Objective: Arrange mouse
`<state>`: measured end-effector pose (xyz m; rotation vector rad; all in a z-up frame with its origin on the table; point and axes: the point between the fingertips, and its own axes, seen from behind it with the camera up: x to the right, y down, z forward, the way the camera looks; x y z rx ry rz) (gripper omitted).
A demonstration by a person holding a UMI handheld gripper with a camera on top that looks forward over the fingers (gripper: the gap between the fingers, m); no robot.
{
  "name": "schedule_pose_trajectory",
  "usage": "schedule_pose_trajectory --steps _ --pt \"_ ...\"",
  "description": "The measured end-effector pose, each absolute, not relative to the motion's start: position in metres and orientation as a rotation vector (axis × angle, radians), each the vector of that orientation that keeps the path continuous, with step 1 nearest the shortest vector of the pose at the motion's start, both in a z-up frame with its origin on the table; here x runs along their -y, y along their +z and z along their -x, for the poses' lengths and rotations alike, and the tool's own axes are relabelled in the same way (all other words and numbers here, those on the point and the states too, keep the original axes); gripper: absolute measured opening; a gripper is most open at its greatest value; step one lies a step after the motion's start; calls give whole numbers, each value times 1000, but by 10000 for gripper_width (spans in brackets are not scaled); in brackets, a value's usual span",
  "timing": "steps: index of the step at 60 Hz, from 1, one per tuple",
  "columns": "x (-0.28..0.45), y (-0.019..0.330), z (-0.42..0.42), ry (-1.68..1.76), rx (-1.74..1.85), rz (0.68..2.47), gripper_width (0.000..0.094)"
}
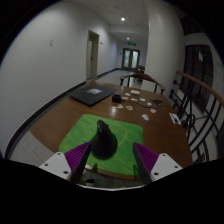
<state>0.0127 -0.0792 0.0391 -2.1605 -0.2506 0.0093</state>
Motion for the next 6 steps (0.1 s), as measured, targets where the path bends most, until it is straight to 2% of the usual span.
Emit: schedule_pose_trajectory --steps 6 --pt "116 57 -43 39 259 2138 851"
